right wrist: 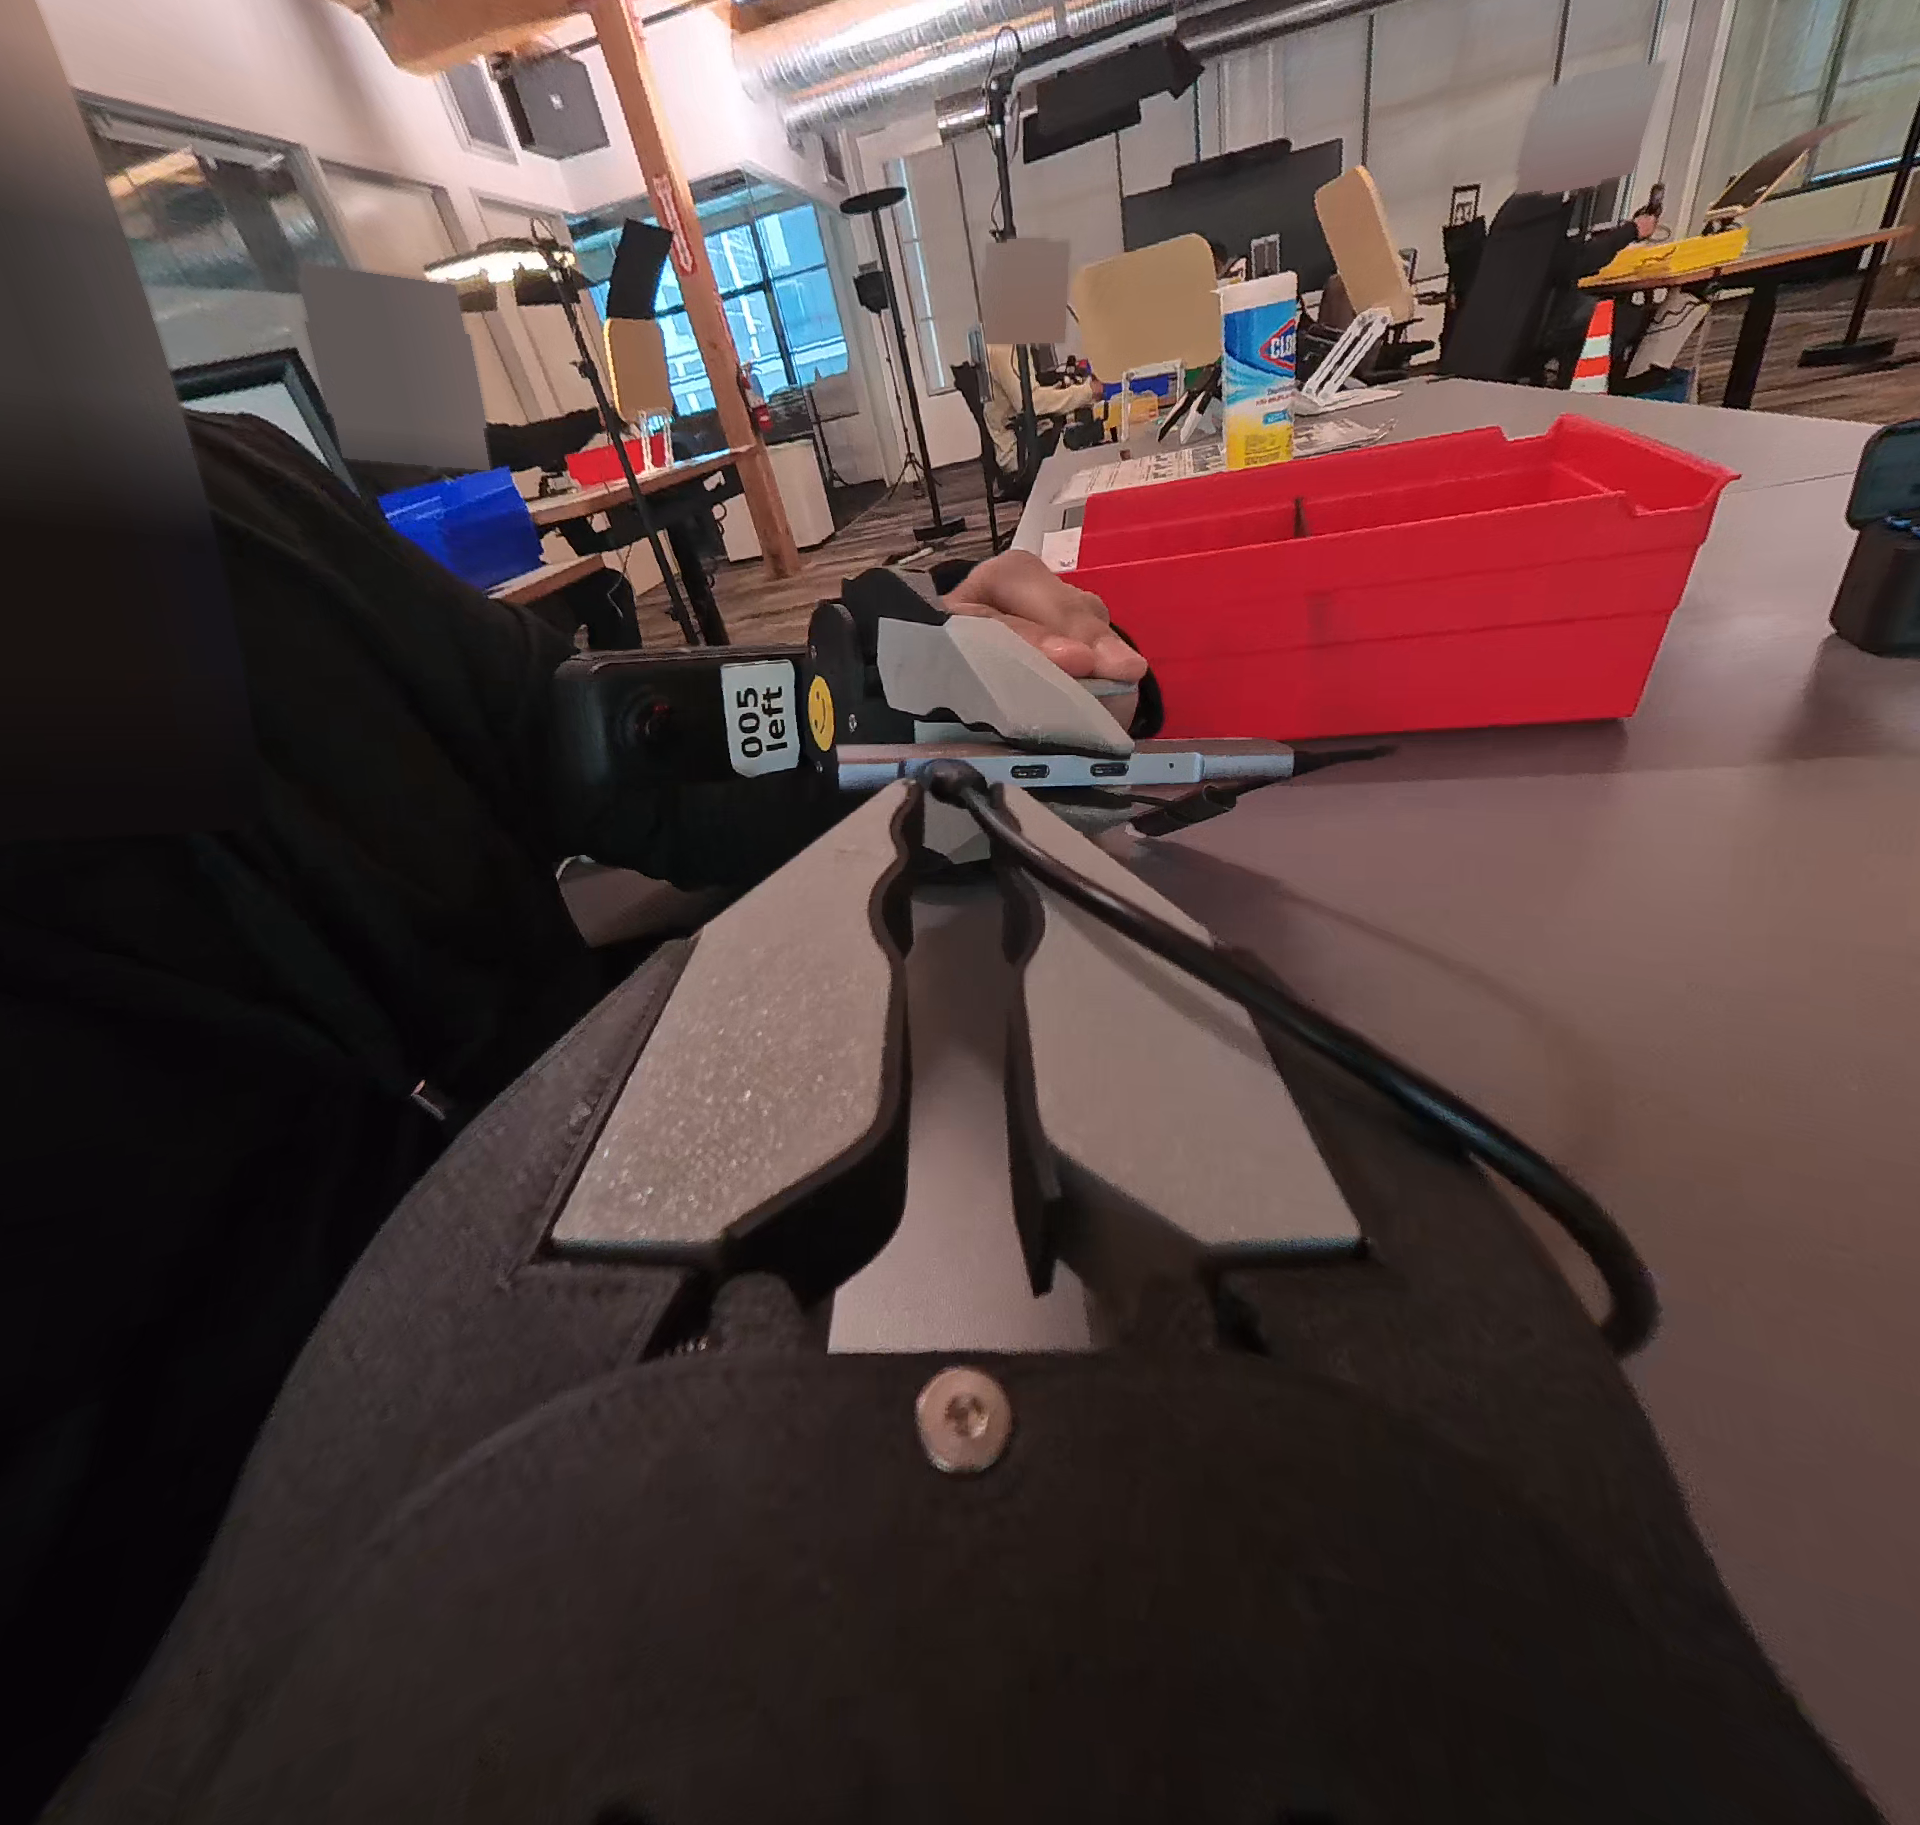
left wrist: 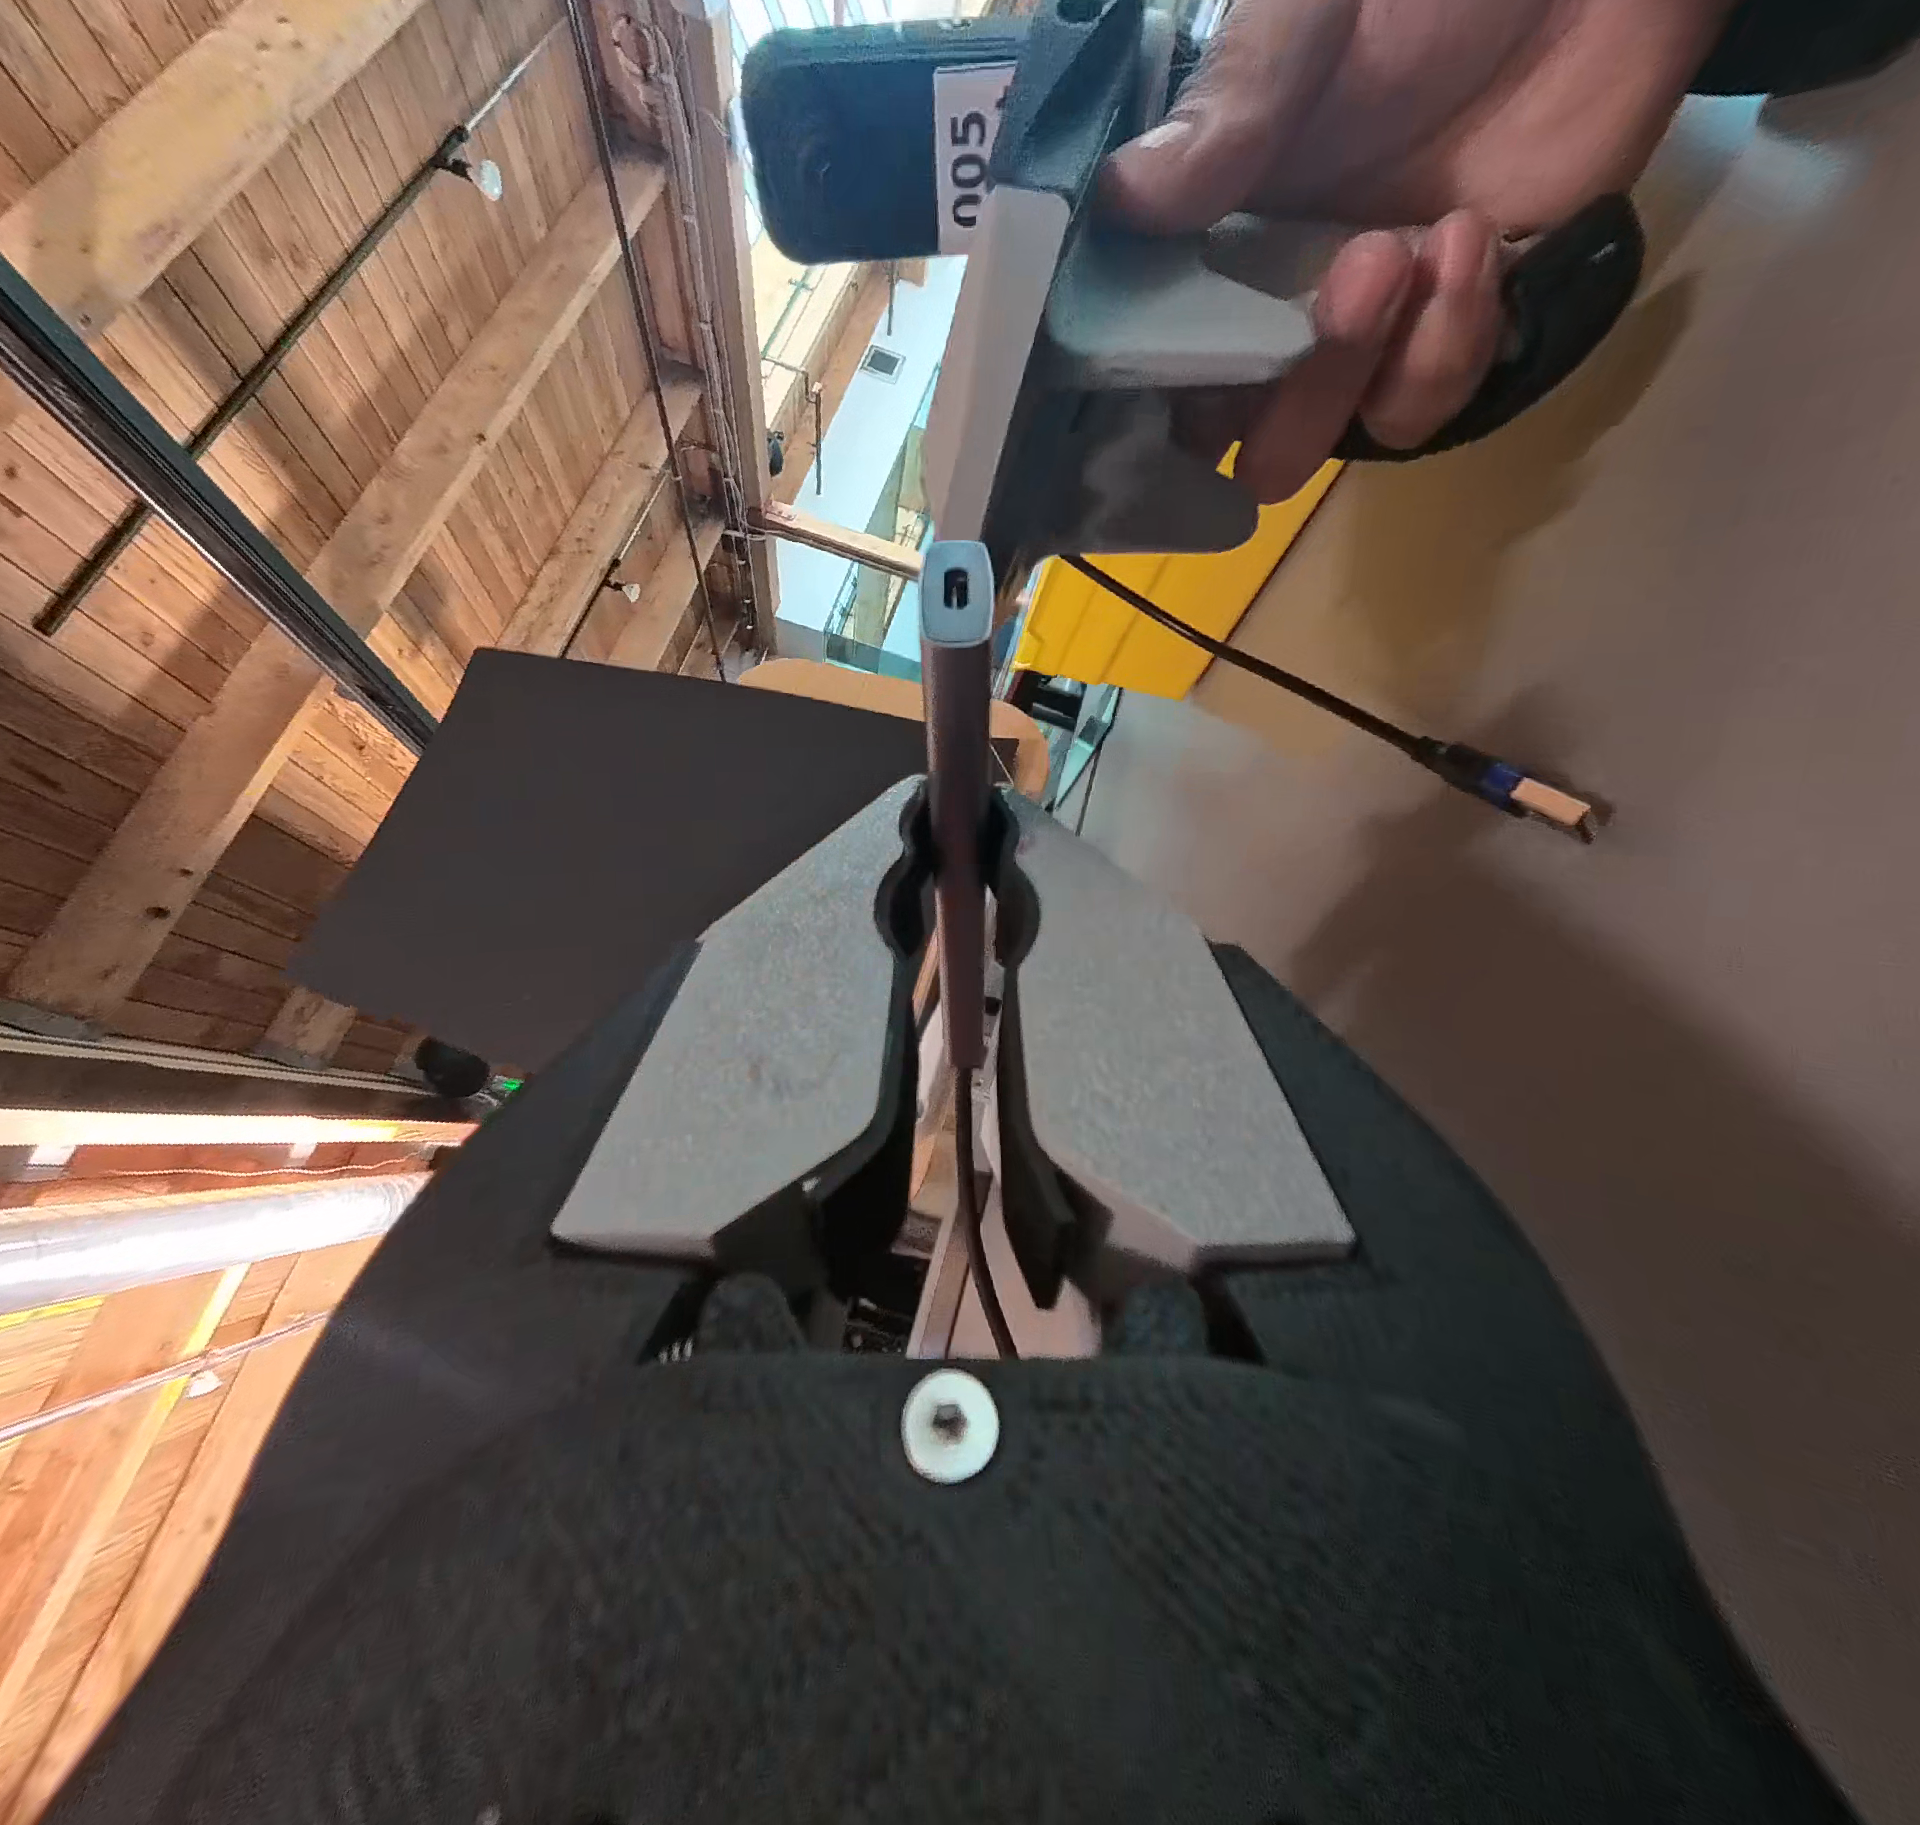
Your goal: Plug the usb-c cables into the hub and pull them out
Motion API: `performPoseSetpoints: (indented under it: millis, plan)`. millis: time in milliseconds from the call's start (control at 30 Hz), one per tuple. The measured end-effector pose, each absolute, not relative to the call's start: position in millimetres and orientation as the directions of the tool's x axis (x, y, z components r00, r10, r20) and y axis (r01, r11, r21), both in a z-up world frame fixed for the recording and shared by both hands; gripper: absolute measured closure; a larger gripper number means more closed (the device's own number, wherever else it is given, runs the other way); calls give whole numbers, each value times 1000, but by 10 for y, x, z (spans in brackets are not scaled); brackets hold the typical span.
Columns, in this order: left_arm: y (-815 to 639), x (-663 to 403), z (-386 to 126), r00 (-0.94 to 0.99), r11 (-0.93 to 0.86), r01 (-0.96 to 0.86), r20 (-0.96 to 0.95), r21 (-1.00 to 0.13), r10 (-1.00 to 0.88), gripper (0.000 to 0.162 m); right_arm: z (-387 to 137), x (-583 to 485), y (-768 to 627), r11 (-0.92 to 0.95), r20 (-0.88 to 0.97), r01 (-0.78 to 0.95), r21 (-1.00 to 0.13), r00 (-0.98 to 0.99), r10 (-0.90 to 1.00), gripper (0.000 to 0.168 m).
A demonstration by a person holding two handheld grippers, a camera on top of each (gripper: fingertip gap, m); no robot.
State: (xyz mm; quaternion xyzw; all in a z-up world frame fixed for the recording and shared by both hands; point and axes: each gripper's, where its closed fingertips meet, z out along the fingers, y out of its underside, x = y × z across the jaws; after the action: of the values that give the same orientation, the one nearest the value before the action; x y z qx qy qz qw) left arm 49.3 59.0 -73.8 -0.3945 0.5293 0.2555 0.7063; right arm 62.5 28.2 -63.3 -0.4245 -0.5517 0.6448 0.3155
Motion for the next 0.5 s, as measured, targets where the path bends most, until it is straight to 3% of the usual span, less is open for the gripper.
performPoseSetpoints:
  millis: [500]
  plan:
    - [706,512,-919,268,427,-856,-956,-292,-118,155,-838,564,278,-65,-107,123,-990,-379,919,160]
